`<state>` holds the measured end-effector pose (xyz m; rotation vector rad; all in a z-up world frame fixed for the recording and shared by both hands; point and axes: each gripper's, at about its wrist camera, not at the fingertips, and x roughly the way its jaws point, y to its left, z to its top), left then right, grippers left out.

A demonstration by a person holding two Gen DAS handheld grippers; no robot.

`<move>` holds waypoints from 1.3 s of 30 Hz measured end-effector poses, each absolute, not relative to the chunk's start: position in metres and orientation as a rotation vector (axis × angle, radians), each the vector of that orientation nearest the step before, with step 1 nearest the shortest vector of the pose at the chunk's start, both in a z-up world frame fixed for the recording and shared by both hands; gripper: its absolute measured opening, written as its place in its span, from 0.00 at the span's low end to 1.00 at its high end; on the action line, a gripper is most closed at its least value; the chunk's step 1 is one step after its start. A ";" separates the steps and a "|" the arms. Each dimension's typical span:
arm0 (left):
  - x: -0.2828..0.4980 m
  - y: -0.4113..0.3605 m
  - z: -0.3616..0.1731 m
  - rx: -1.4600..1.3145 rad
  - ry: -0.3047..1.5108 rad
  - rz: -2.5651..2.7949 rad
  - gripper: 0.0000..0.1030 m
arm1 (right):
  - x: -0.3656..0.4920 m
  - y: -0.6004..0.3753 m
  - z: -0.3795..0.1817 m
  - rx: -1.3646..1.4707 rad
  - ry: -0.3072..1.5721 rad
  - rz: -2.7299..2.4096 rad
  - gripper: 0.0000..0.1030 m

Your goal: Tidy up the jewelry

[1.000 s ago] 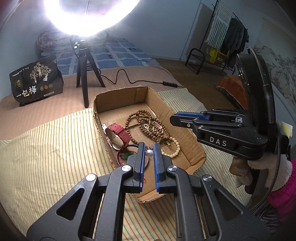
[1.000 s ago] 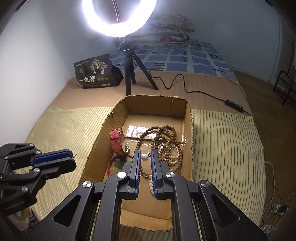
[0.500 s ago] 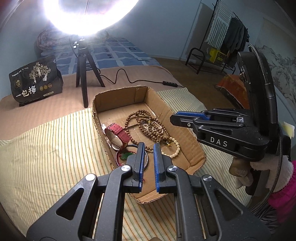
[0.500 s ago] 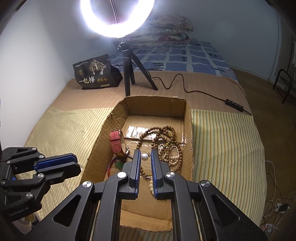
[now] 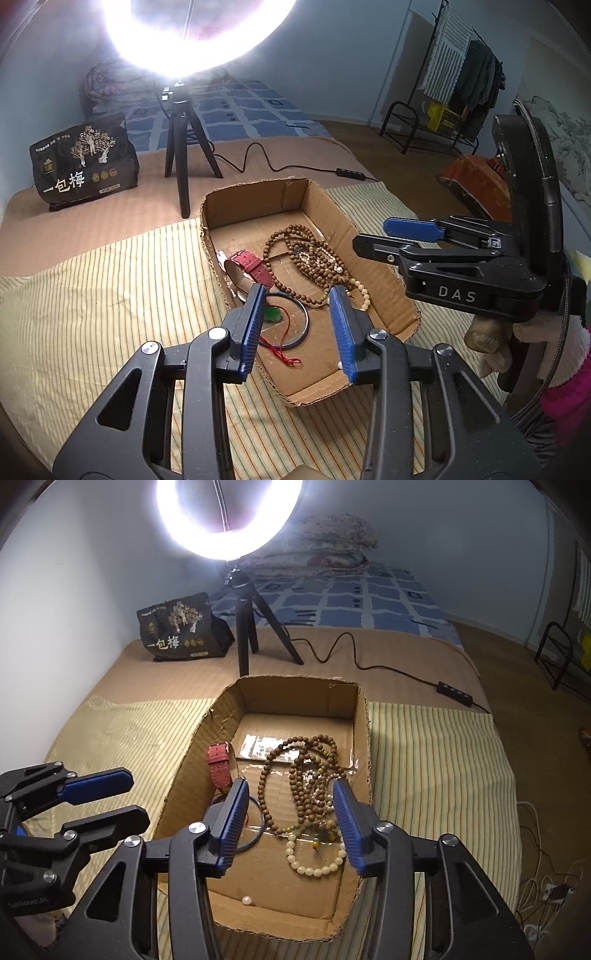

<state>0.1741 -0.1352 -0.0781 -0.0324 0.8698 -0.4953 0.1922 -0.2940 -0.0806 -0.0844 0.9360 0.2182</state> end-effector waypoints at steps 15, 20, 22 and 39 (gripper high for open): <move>0.155 -0.122 -0.052 -0.014 0.789 -0.469 0.35 | 0.174 -0.285 -0.050 -0.126 0.856 0.163 0.53; 0.145 -0.114 -0.040 -0.005 0.749 -0.457 0.44 | 0.162 -0.281 -0.037 -0.135 0.816 0.137 0.63; 0.141 -0.111 -0.036 0.001 0.737 -0.452 0.44 | 0.157 -0.281 -0.033 -0.137 0.808 0.125 0.66; 0.099 -0.093 -0.016 -0.024 0.673 -0.432 0.77 | 0.106 -0.268 -0.008 -0.184 0.709 0.079 0.76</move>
